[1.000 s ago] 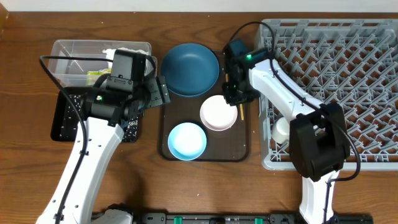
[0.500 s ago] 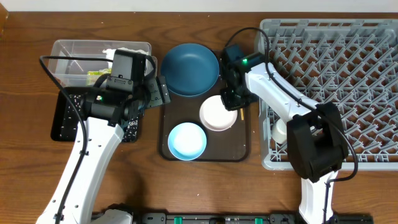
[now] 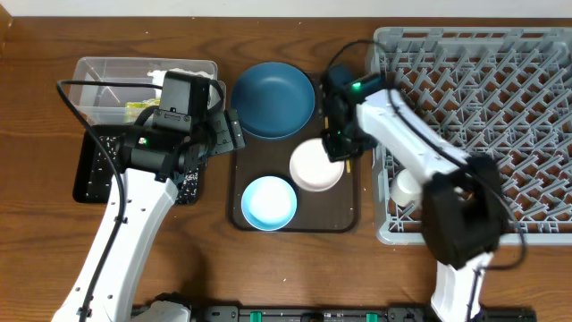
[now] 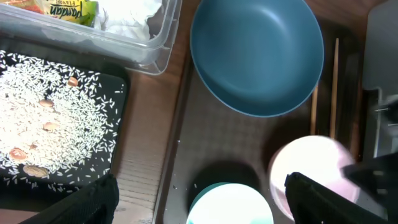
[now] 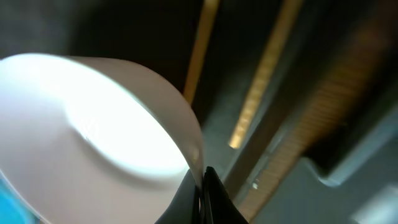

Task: Sort waste into correct bins and load items into the dishwasher rack
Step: 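Lift pink bowl into the dish rack and release with right gripper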

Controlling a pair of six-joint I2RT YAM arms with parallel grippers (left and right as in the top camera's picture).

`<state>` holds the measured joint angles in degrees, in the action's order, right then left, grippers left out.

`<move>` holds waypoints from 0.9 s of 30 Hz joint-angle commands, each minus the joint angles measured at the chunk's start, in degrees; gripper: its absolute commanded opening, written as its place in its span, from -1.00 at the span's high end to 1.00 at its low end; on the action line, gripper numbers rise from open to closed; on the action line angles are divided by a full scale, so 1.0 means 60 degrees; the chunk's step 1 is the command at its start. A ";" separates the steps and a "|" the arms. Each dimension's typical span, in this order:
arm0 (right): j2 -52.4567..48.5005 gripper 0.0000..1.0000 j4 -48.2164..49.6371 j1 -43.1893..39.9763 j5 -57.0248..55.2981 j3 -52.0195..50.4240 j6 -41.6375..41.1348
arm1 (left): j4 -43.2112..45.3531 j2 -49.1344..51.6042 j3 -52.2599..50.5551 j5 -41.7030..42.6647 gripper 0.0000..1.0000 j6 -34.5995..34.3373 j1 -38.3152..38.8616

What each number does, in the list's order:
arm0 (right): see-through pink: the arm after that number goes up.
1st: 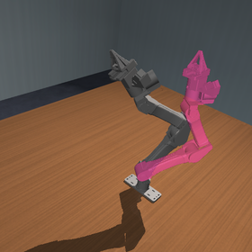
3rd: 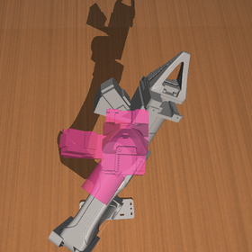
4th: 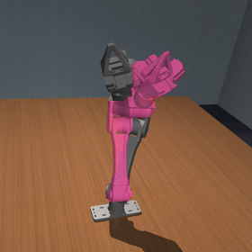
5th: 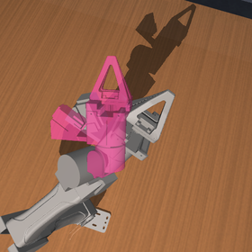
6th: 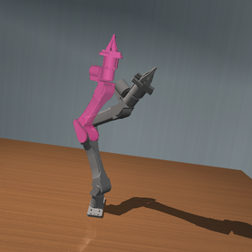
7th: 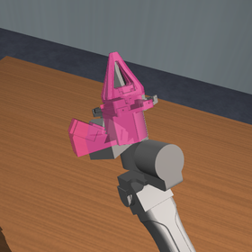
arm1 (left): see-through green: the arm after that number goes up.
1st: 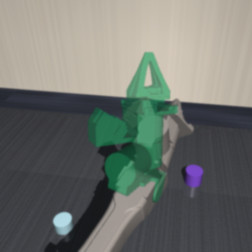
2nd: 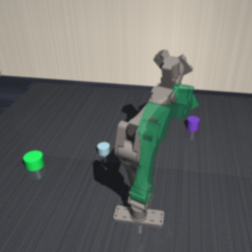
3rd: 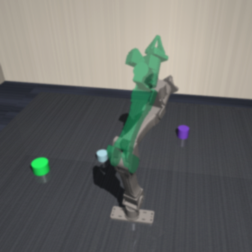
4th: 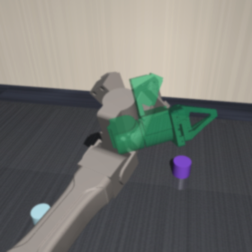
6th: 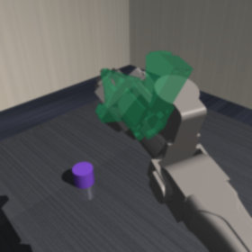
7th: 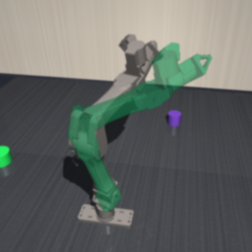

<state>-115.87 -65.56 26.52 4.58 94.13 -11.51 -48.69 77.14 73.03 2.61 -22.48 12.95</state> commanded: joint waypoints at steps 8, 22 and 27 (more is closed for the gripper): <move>0.3625 0.98 0.0889 -0.0907 -0.6790 0.0565 -0.1843 | -0.0025 0.0004 0.0036 -0.0051 -0.75 0.0055 -0.0022; 0.1956 0.97 0.5548 -0.2583 -1.0236 0.0561 0.0787 | -0.0025 0.0004 0.0036 -0.0051 -0.76 0.0055 -0.0022; 0.0812 0.98 0.7559 -0.2863 -1.0225 0.0561 0.2583 | -0.0025 0.0004 0.0036 -0.0051 -0.76 0.0055 -0.0022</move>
<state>-107.72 -23.05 10.39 -54.28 97.65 -5.76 -48.69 77.14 73.01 2.59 -22.48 12.95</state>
